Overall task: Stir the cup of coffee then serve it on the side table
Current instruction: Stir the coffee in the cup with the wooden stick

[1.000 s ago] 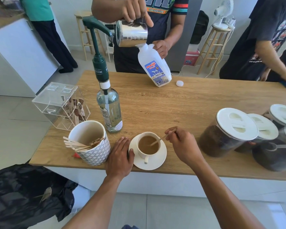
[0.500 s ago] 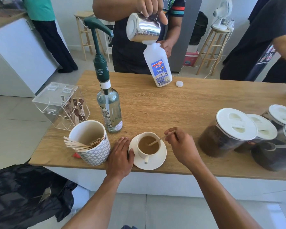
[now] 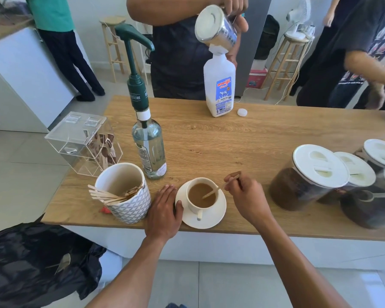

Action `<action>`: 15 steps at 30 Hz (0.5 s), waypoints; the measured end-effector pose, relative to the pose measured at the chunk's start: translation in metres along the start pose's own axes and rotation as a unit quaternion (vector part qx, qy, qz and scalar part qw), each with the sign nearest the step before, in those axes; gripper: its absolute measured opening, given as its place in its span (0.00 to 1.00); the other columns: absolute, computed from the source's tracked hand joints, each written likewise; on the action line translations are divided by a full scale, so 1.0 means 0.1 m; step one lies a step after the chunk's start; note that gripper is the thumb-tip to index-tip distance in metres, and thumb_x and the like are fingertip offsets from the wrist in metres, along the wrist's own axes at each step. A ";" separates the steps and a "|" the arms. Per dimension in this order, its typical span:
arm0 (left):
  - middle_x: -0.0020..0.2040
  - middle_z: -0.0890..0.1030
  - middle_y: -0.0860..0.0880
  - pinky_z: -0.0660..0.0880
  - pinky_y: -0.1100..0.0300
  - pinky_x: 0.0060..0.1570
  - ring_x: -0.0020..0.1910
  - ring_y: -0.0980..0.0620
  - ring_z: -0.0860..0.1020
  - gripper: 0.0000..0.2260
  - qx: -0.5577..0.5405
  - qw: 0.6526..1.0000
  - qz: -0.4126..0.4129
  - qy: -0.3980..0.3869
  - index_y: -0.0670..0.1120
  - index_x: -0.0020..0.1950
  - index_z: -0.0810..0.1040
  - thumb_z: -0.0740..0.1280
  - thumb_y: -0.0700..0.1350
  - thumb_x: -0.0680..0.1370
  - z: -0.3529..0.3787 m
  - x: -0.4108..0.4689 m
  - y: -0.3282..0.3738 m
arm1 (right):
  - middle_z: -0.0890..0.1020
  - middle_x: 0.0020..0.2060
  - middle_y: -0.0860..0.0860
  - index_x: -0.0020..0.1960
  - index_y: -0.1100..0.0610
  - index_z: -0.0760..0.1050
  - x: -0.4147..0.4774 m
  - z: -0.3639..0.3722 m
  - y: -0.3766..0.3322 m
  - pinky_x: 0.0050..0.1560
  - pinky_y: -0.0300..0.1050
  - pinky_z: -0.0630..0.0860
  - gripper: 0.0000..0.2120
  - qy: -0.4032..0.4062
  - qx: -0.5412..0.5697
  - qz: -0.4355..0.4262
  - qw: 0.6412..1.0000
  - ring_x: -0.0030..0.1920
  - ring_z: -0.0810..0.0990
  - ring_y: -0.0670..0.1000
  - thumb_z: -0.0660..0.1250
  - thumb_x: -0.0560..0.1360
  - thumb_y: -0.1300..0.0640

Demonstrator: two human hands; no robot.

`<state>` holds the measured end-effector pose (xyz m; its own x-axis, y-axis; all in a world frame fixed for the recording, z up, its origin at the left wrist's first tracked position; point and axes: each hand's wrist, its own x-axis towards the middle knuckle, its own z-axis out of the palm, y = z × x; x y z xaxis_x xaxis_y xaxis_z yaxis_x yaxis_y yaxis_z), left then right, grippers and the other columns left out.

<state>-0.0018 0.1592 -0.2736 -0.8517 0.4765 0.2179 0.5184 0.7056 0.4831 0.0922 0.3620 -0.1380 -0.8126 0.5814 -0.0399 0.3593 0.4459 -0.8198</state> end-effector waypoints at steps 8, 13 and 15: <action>0.72 0.75 0.47 0.64 0.51 0.74 0.74 0.47 0.69 0.23 -0.002 1.000 -0.001 -0.003 0.44 0.72 0.74 0.53 0.53 0.82 0.01 0.01 -0.01 | 0.83 0.42 0.45 0.44 0.56 0.78 0.00 0.02 -0.02 0.43 0.42 0.75 0.11 -0.007 0.006 0.005 1.000 0.42 0.81 0.46 0.58 0.79 0.61; 0.69 0.77 0.44 0.66 0.51 0.72 0.72 0.45 0.71 0.23 -0.009 1.000 0.016 0.006 0.41 0.69 0.76 0.54 0.52 0.81 -0.02 0.01 -0.01 | 0.83 0.39 0.45 0.48 0.56 0.79 0.05 0.01 -0.03 0.42 0.40 0.73 0.12 0.014 -0.014 0.010 1.000 0.42 0.81 0.46 0.57 0.80 0.59; 0.69 0.77 0.44 0.66 0.51 0.72 0.72 0.45 0.71 0.23 -0.009 1.000 0.016 0.006 0.41 0.69 0.76 0.54 0.52 0.81 -0.02 0.01 -0.01 | 0.82 0.37 0.43 0.47 0.55 0.79 0.03 0.02 -0.05 0.42 0.38 0.73 0.12 -0.012 -0.017 0.003 1.000 0.41 0.81 0.43 0.57 0.80 0.60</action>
<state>-0.0035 0.1584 -0.2719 -0.8355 0.4927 0.2434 0.5442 0.6802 0.4910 0.0870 0.3603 -0.1354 -0.8215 0.5672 -0.0582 0.3783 0.4659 -0.7999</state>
